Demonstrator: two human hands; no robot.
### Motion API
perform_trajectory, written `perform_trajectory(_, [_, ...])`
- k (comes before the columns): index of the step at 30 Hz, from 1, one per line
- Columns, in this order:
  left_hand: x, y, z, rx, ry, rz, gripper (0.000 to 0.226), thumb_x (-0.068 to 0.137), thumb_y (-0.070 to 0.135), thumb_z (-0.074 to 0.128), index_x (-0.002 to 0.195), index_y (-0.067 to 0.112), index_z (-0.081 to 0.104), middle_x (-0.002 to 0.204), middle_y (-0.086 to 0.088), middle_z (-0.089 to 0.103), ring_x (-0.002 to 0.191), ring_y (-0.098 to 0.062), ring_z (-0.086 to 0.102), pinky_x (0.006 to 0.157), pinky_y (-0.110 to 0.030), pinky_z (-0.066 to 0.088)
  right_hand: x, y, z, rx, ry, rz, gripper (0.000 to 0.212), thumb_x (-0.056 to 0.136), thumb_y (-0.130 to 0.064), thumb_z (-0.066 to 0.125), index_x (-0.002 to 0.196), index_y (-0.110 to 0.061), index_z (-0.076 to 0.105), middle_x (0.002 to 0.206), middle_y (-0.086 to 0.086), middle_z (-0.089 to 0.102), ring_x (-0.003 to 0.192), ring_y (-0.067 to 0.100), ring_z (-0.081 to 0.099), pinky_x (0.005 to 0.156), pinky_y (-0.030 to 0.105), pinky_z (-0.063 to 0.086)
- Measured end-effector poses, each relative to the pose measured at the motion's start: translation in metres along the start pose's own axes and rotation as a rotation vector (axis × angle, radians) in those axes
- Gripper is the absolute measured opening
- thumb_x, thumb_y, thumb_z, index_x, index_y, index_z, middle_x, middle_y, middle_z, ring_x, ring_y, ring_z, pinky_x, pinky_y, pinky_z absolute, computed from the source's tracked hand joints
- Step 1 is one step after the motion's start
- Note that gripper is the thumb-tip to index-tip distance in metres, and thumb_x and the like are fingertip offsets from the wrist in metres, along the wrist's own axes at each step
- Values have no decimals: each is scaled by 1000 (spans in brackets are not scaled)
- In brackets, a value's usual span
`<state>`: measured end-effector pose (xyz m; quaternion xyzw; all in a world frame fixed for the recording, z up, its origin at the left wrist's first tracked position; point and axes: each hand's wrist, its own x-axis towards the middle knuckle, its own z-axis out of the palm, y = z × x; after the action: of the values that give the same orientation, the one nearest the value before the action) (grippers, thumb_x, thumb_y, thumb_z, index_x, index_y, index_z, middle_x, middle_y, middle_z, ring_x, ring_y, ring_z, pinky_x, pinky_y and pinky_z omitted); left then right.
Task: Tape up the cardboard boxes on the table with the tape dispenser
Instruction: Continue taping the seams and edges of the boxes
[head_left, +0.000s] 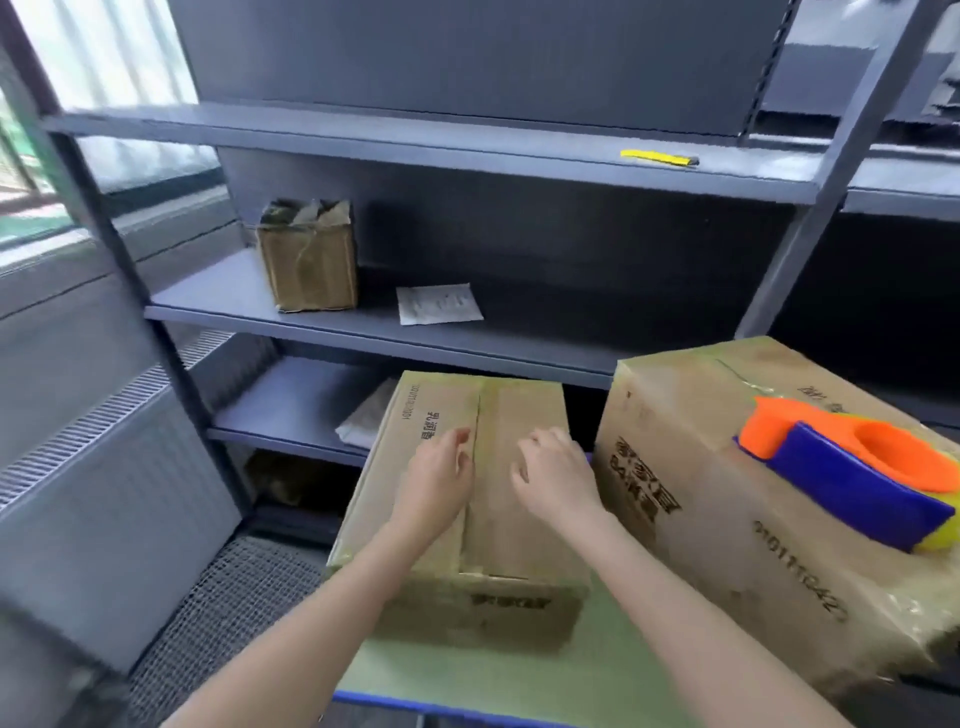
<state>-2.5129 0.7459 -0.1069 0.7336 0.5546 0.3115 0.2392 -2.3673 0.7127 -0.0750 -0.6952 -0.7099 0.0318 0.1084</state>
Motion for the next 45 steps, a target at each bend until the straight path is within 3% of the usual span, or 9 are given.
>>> perform_trajectory(3, [-19, -43, -19, 119, -5, -135, 40, 93, 15, 46, 132, 9, 49, 128, -8, 56, 118, -24, 51, 96, -31, 39, 7, -31, 34, 45, -176, -12, 43, 98, -33, 39, 135, -13, 46, 143, 6, 41, 136, 26, 28, 110, 38, 23])
perform_trajectory(6, [-34, -79, -30, 254, 9, -237, 41, 88, 19, 47, 125, 2, 53, 124, -14, 56, 113, -32, 52, 94, -36, 40, 9, -49, 68, 3, -354, 25, 63, 96, -50, 35, 150, -18, 22, 158, 7, 15, 145, 28, 7, 116, 50, 9])
perform_trajectory(10, [-42, -99, -31, 213, -96, -414, 36, 93, 28, 48, 117, 0, 47, 119, -16, 55, 112, -34, 53, 90, -38, 43, 3, -62, 96, -78, -376, 58, 82, 91, -66, 25, 152, -16, 4, 158, 15, -8, 144, 36, -11, 111, 61, -8])
perform_trajectory(16, [-42, -95, -22, 138, -91, -499, 32, 97, 38, 41, 102, 6, 41, 108, -16, 59, 93, -34, 60, 72, -36, 46, -8, -60, 100, -193, -417, -136, 125, 50, -95, 12, 151, -24, -10, 154, 20, -20, 138, 49, -18, 104, 68, -16])
perform_trajectory(20, [-43, -90, -22, 162, -51, -488, 28, 97, 36, 42, 98, 8, 40, 104, -15, 61, 90, -33, 61, 66, -33, 43, -12, -58, 104, -252, -384, -192, 109, 70, -87, 32, 150, -25, -11, 154, 23, -18, 139, 51, -13, 106, 69, -11])
perform_trajectory(32, [-38, -31, -42, 293, 25, -423, 19, 90, 24, 41, 93, 7, 49, 98, -11, 64, 93, -34, 59, 70, -33, 39, -20, -36, 83, -29, -327, -178, 118, 43, -96, -12, 146, -39, -15, 157, 9, -19, 140, 46, -16, 111, 60, -9])
perform_trajectory(39, [-39, 17, -56, 441, 115, -235, 18, 91, 26, 40, 92, 10, 49, 89, -7, 62, 88, -33, 60, 66, -30, 34, -36, -23, 69, 316, -152, -148, 97, 53, -98, 8, 136, -53, -10, 153, -9, -19, 142, 33, -20, 114, 50, -12])
perform_trajectory(42, [-38, 39, -62, 485, 144, -129, 12, 89, 24, 40, 84, 14, 42, 78, -2, 50, 81, -30, 57, 63, -30, 30, -42, -21, 67, 470, -52, -121, 90, 59, -95, 21, 136, -55, -5, 153, -13, -16, 143, 29, -16, 115, 48, -7])
perform_trajectory(45, [-38, 57, -54, 541, 166, 4, 19, 90, 27, 37, 93, 13, 50, 84, -2, 57, 78, -28, 57, 61, -29, 28, -46, -14, 66, 578, 3, -67, 87, 66, -90, 27, 136, -52, -8, 153, -15, -15, 144, 27, -13, 117, 48, -2])
